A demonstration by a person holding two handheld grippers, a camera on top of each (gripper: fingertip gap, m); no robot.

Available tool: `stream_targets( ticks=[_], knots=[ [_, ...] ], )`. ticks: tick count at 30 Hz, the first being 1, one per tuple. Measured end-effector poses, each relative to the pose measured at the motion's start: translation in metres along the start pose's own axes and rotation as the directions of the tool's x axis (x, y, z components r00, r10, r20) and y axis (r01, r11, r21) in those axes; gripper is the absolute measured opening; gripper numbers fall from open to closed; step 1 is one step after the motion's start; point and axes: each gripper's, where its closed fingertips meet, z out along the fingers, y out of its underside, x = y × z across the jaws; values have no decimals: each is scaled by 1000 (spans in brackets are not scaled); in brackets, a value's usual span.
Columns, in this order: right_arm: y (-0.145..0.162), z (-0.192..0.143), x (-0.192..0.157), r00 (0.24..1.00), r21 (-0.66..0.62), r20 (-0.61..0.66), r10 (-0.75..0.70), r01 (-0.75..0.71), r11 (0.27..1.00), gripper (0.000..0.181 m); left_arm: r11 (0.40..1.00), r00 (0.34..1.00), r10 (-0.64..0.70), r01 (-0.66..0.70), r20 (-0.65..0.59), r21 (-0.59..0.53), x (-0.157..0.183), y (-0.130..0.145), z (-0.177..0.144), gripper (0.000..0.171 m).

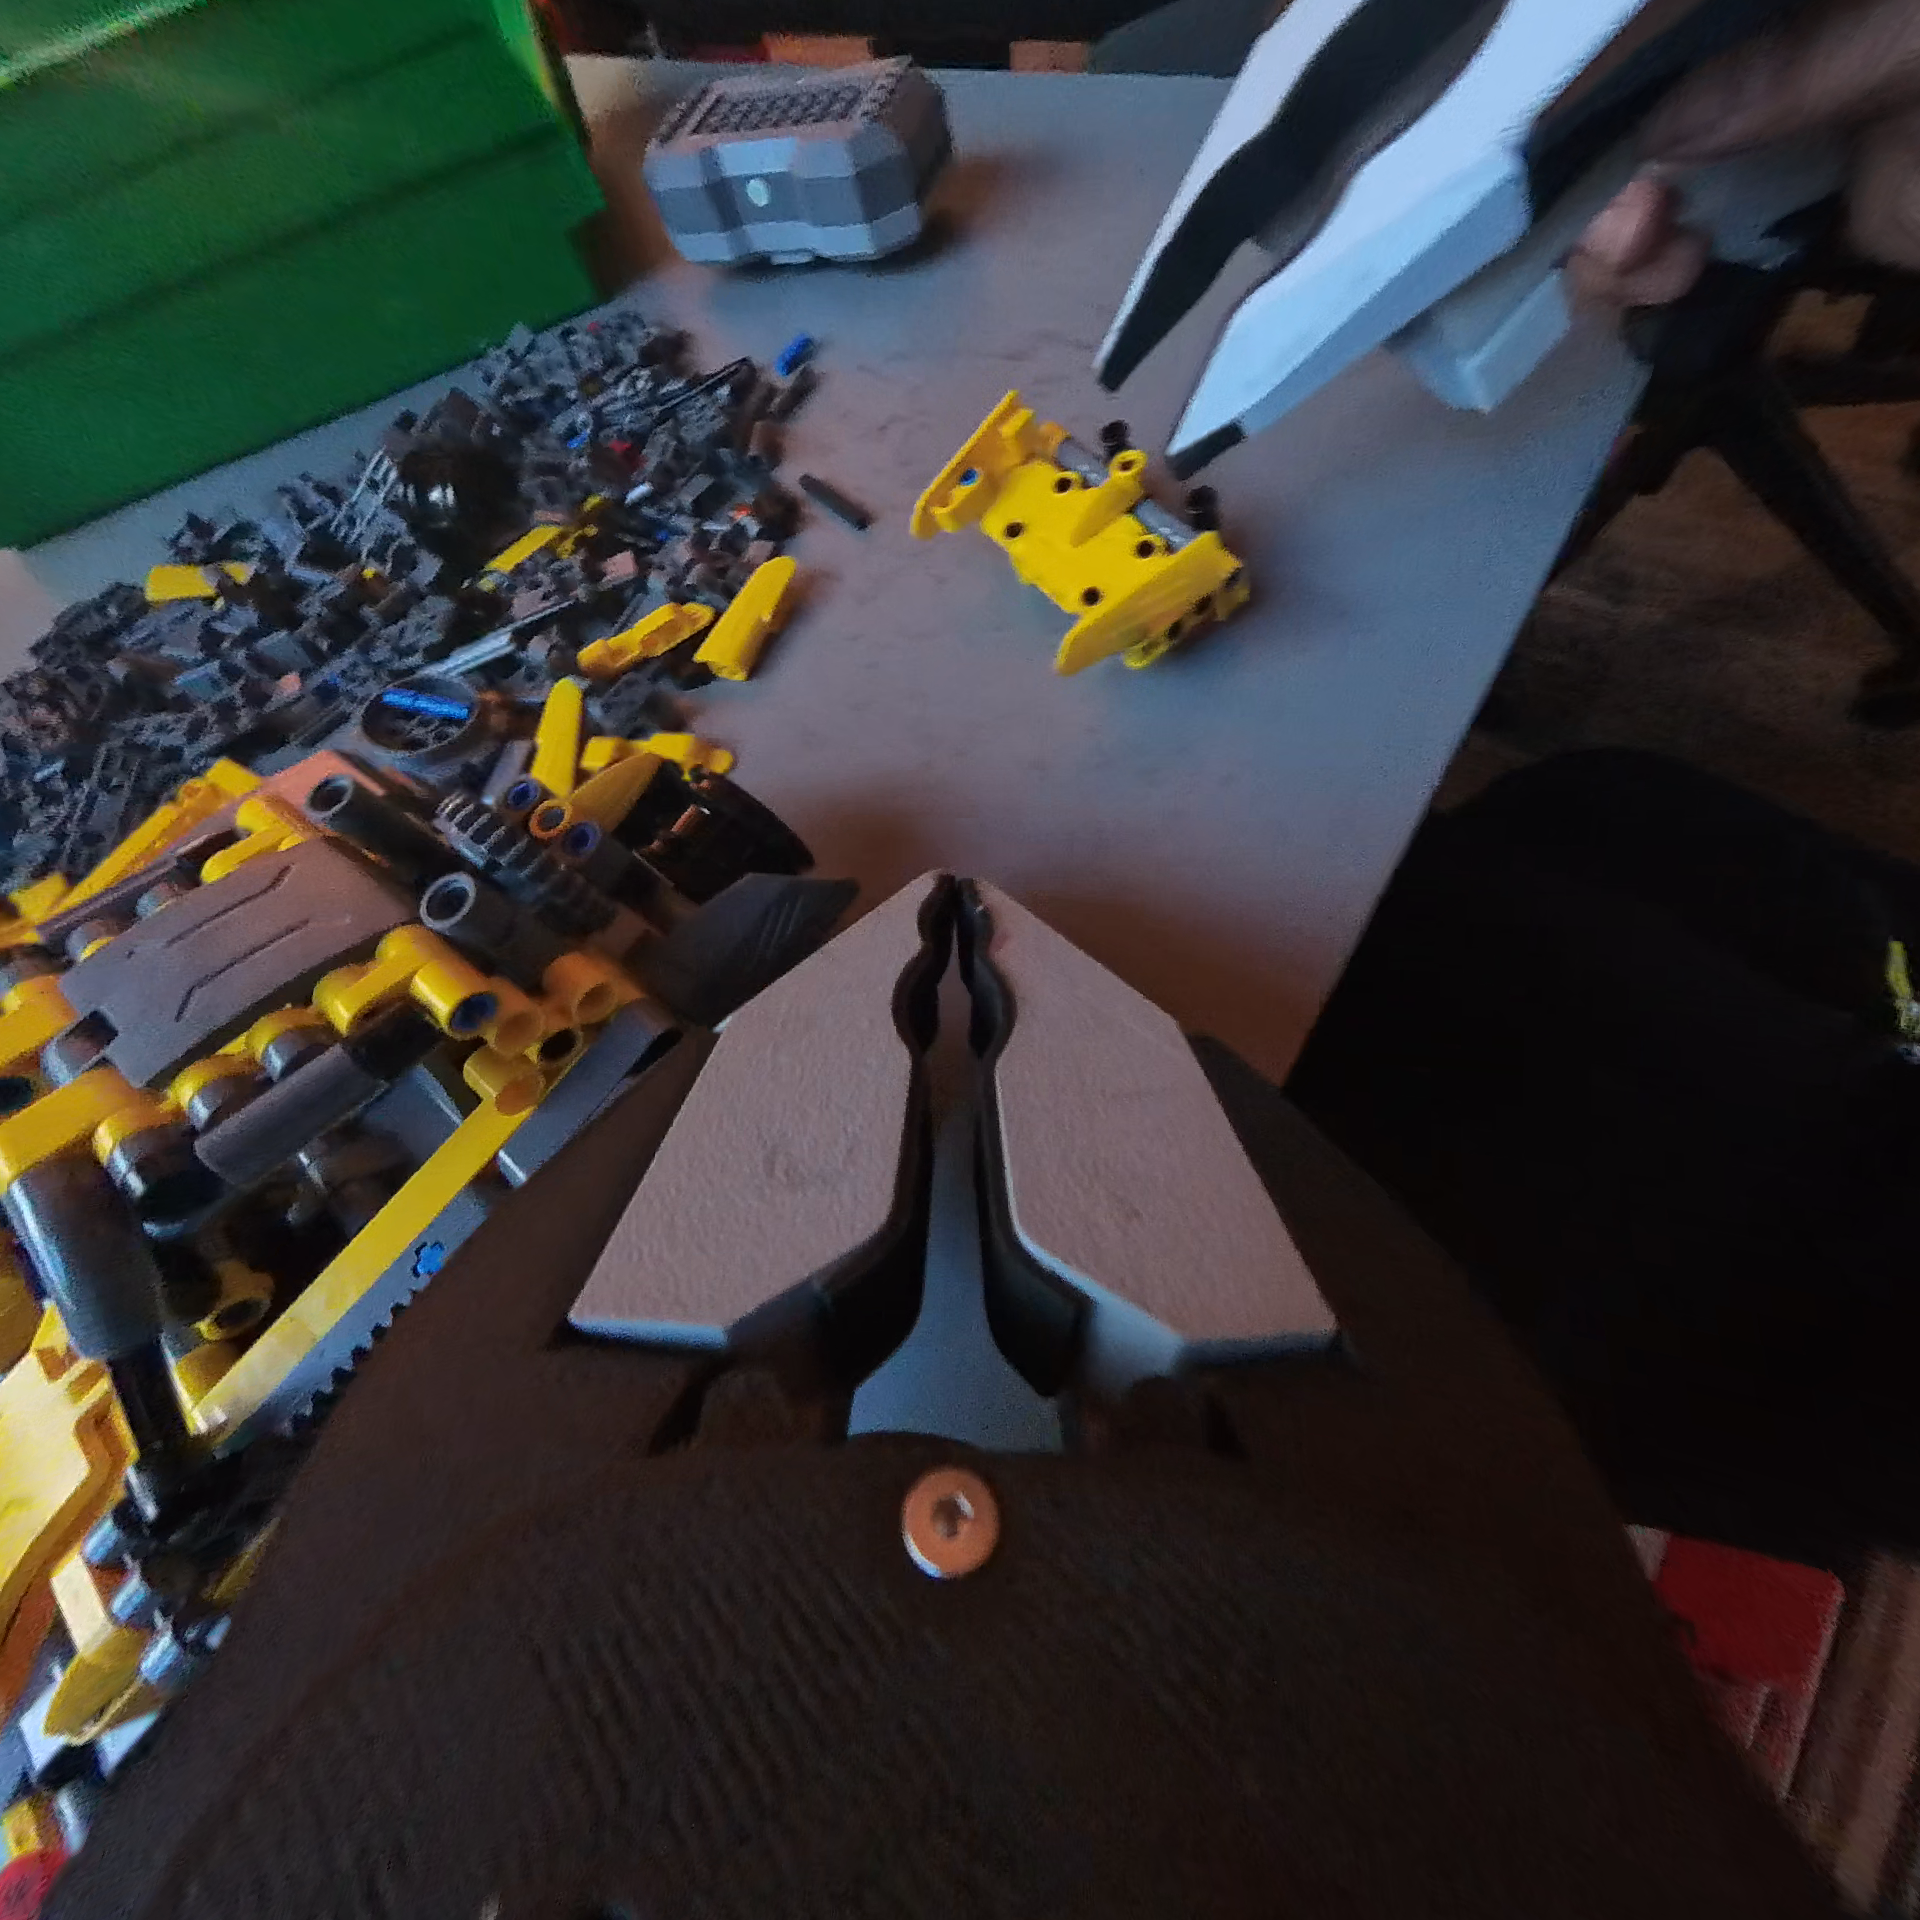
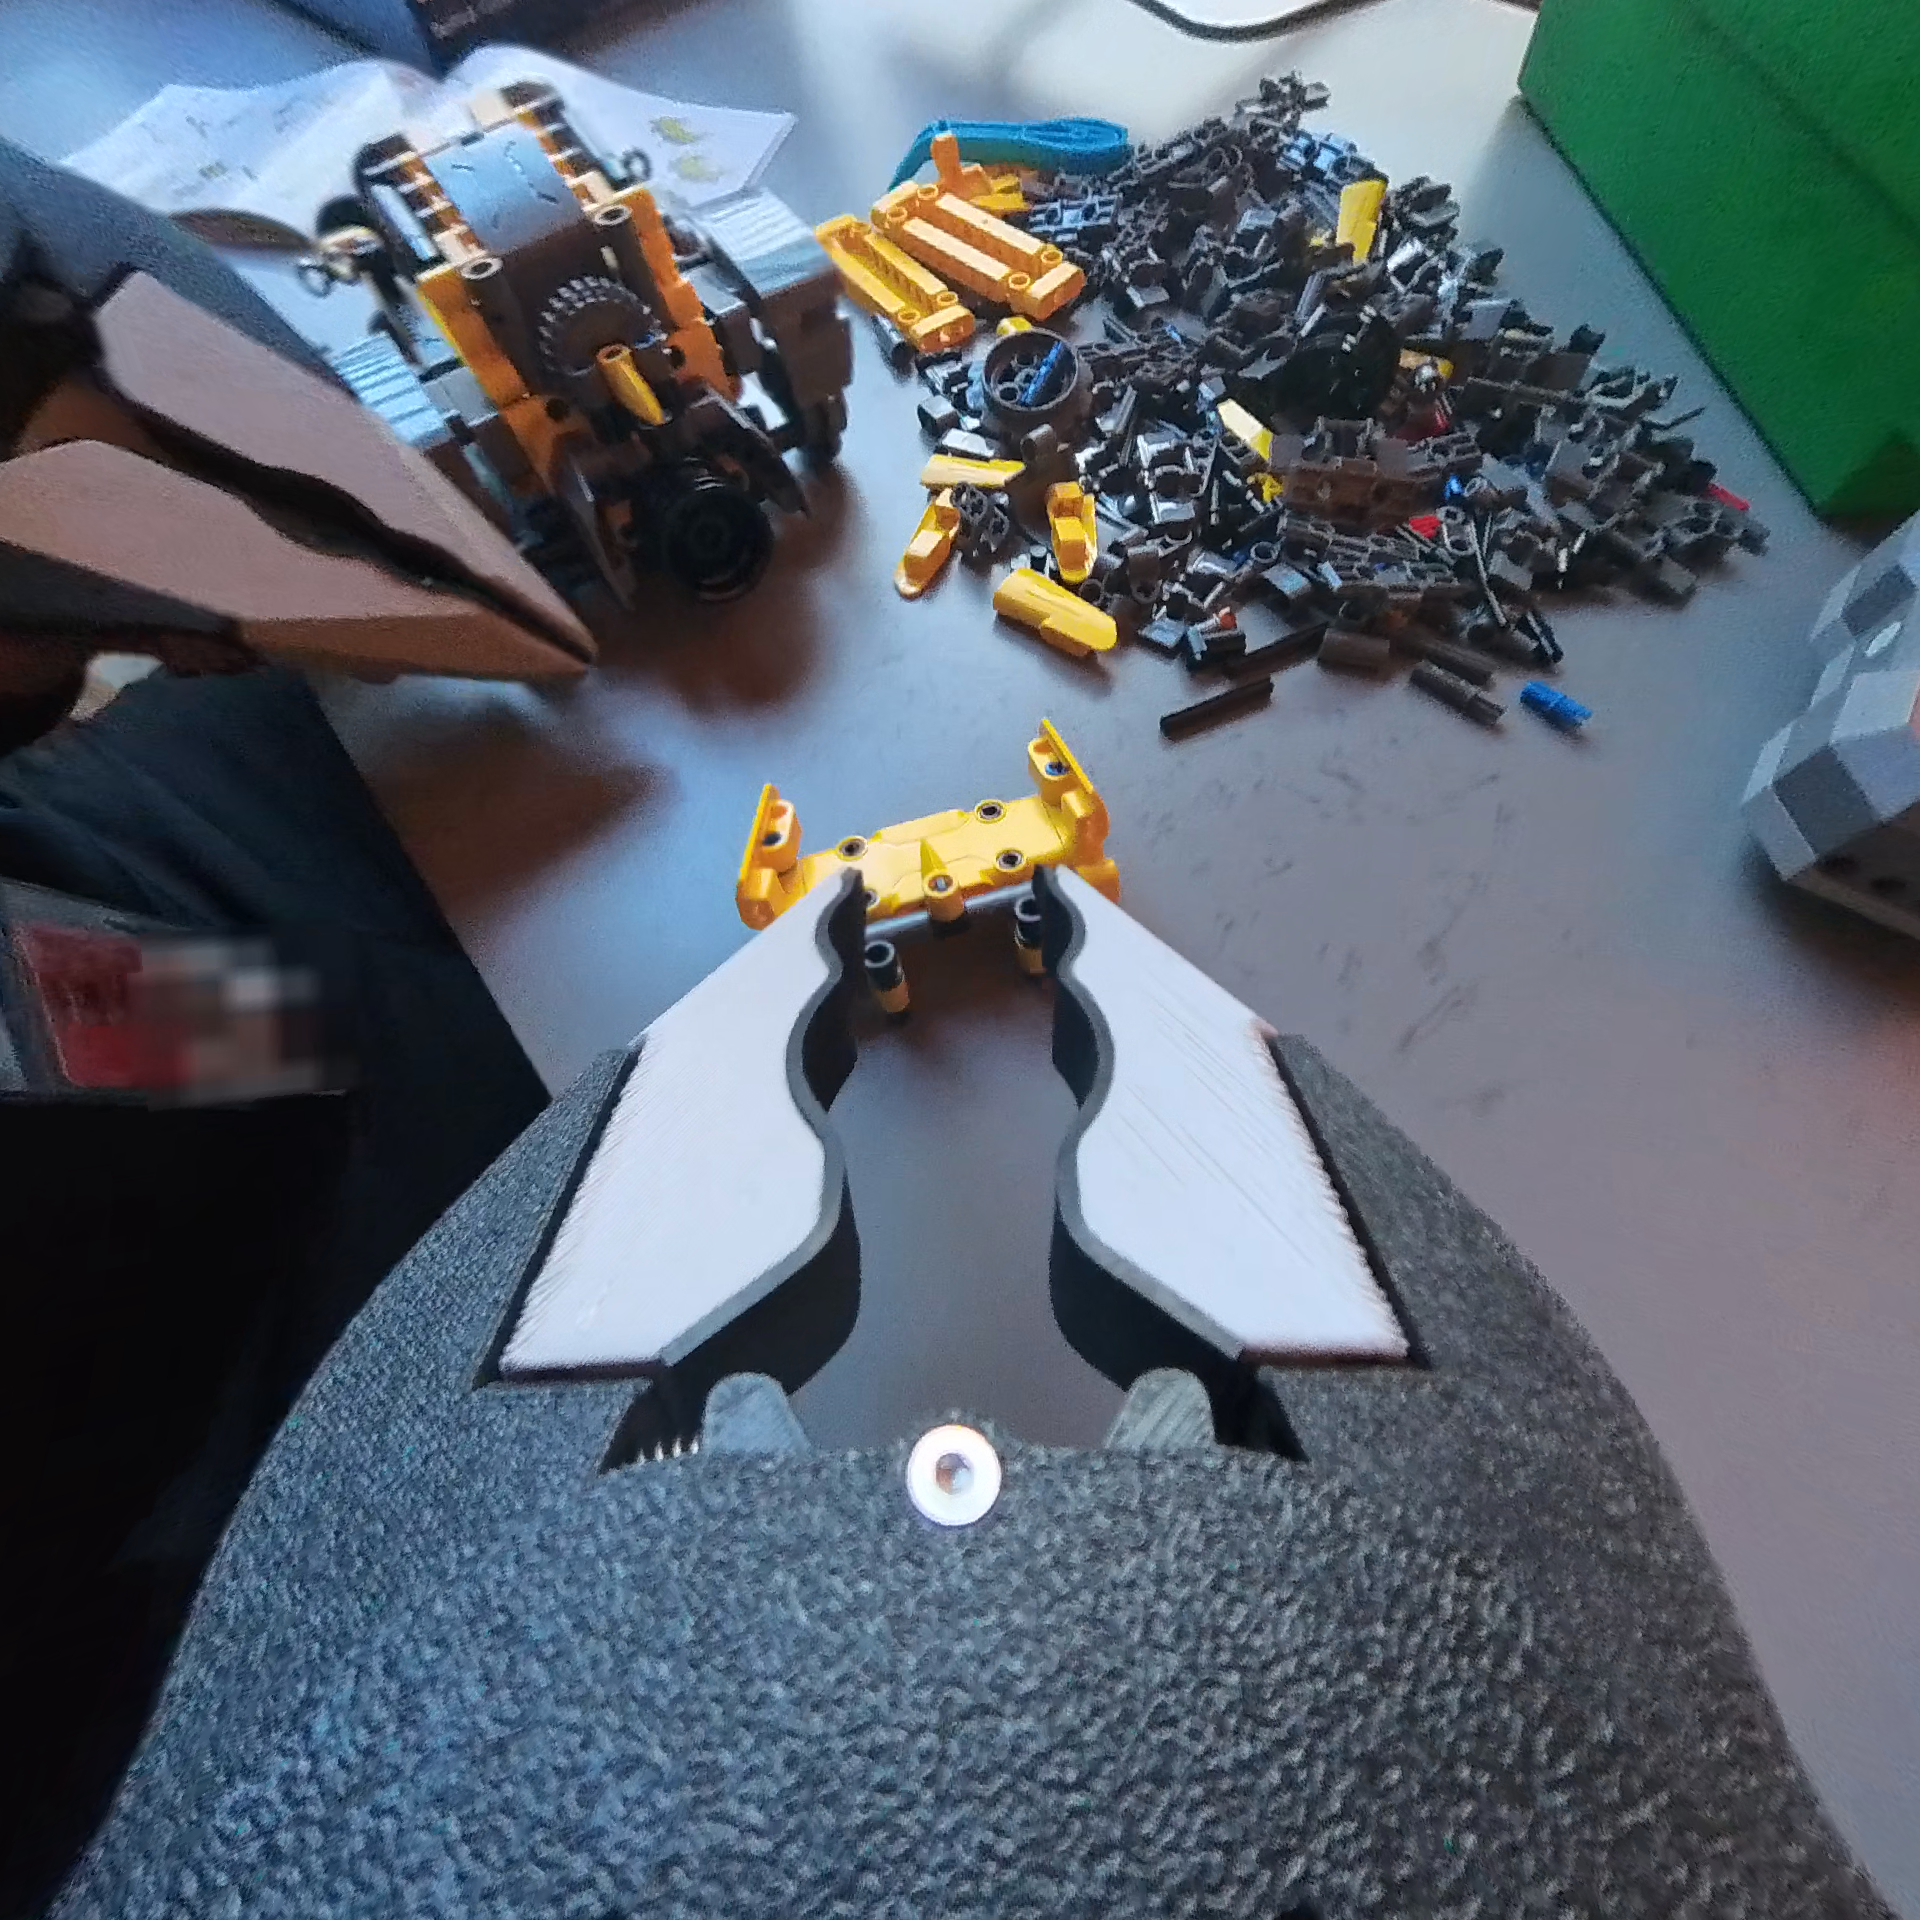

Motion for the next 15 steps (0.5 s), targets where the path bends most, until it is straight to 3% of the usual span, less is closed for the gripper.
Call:
stream_targets(
  ticks=[4, 7, 9, 11, 15],
  knots=[
    [-1, -3, -5, 995, -24, 53, -83, 84, 996, 36, 993, 992, -117, 116, -42, -13, -18, 1, -4, 0],
    [1, -10, -6, 984, -36, 82, -155, 159, 987, 36, 999, 997, -35, 34, 62, 25, -38, -4, -13, 0],
    [-1, -14, 0, 982, -25, 101, -161, 164, 986, 36, 994, 999, 43, -45, 28, 104, -23, -18, -18, 4],
    [-1, -14, 11, 983, -21, 107, -150, 153, 988, 38, 985, 990, 103, -89, -91, 147, 14, -27, -13, 15],
    [-1, -6, 19, 969, -38, 190, -158, 169, 985, 48, 982, 967, 185, -177, -178, 57, 48, -24, 15, 28]
  ],
)
